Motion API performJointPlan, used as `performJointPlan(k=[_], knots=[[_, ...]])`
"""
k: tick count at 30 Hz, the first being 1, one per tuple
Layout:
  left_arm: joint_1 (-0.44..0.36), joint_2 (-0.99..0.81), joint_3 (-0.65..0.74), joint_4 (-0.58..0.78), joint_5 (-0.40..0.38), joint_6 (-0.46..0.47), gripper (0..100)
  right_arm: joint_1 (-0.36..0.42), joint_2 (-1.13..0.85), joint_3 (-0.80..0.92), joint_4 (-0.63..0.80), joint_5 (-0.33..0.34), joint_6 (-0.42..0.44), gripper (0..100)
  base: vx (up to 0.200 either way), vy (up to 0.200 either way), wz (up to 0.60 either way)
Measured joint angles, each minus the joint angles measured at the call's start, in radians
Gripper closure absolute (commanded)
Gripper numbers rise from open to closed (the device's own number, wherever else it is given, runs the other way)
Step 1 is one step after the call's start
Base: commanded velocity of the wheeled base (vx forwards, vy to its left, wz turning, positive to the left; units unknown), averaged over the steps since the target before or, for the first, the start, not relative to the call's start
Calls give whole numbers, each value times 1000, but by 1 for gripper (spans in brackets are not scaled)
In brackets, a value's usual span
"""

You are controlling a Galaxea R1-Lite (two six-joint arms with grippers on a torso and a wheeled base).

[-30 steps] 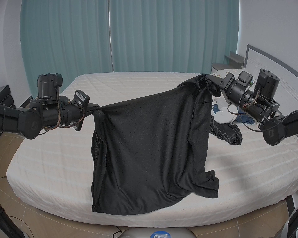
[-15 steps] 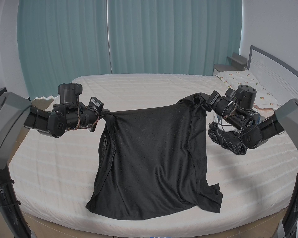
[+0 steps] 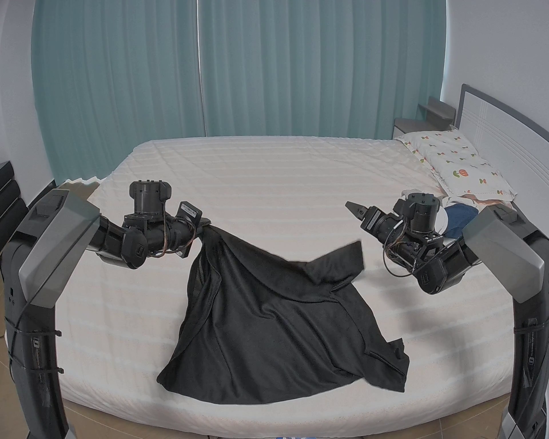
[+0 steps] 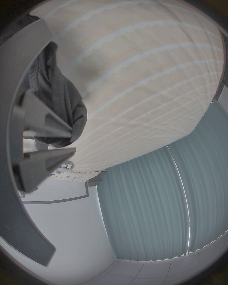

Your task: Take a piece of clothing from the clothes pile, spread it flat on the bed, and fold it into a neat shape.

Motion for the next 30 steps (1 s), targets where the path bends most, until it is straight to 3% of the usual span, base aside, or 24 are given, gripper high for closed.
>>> performJointPlan(k=[7,14,20,24,30], knots=[[1,69,-33,-4,26,-11,0,-24,58,40,0,-20,-11,0,0,0,0],[13,87,-1,19,60,14,0,-37,51,199,-10,-20,-40,0,0,0,0],[21,32,189,31,36,111,0,-32,0,375,-24,-33,-56,0,0,0,0],[17,-32,359,18,25,139,0,-22,-44,509,-53,-36,-62,0,-200,0,0],[10,-125,606,-134,16,153,0,-3,-96,700,-130,-40,-89,0,-167,0,0]])
